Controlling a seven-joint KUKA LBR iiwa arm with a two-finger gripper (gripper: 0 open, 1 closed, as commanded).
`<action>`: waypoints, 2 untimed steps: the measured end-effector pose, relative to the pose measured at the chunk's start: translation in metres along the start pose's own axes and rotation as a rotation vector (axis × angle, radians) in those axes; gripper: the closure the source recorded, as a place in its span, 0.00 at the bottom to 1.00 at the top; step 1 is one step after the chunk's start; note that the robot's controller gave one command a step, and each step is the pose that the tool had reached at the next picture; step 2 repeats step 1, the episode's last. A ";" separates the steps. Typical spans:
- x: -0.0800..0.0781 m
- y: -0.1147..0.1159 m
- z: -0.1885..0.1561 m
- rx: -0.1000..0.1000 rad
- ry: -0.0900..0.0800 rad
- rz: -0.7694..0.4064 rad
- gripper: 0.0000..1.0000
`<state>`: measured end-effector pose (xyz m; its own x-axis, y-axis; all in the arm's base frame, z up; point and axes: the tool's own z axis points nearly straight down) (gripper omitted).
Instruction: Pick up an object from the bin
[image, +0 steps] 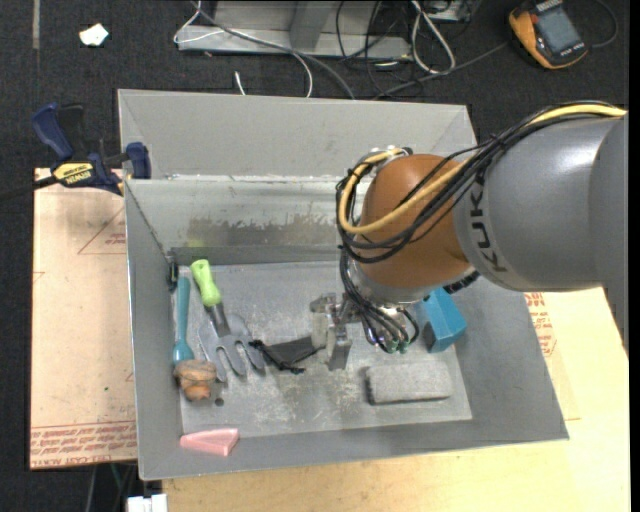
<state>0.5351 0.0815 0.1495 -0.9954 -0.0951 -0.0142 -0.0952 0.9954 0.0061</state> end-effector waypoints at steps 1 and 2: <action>0.000 0.001 -0.047 0.000 0.005 0.000 1.00; 0.000 0.001 -0.047 0.000 0.005 0.000 1.00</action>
Offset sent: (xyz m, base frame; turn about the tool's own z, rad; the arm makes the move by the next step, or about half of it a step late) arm -0.0023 -0.0002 0.0612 0.0000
